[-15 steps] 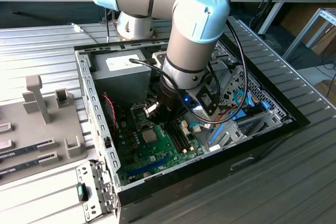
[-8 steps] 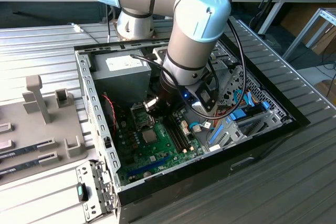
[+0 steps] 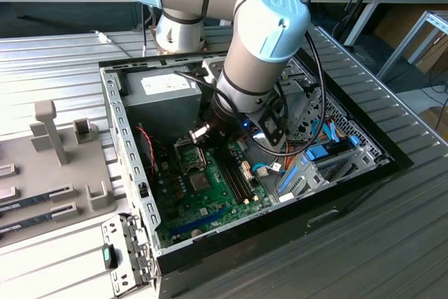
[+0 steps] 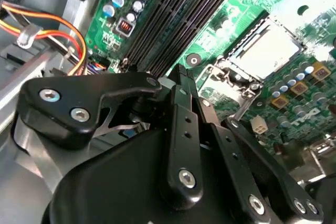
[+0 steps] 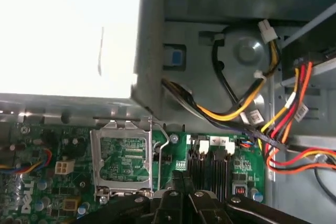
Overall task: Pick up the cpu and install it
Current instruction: 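Close the cpu cover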
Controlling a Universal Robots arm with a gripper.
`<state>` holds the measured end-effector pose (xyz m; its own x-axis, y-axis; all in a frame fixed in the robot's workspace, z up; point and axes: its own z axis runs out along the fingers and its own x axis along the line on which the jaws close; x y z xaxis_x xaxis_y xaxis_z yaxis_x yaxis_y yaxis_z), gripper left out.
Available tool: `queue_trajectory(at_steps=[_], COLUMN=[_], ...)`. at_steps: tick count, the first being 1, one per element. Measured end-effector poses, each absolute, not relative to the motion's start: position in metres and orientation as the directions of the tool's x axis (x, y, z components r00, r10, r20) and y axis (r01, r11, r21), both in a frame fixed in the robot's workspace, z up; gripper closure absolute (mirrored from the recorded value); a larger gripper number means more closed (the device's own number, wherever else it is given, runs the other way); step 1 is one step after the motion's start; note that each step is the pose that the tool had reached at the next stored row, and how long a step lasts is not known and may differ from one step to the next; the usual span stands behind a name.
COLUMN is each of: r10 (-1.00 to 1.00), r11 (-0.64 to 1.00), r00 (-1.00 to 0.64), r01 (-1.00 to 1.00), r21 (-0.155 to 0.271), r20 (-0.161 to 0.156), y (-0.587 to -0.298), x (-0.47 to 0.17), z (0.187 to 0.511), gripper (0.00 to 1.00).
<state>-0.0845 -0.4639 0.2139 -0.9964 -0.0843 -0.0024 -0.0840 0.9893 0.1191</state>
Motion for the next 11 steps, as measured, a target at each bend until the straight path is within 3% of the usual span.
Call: queue_trajectory(at_steps=[11], r10=[-0.318], r11=[0.939], r00=[-0.948], r01=[-0.316], r21=[0.133], r20=[-0.003], y=[-0.4638], x=[-0.0842], z=[0.2116], gripper=[0.89])
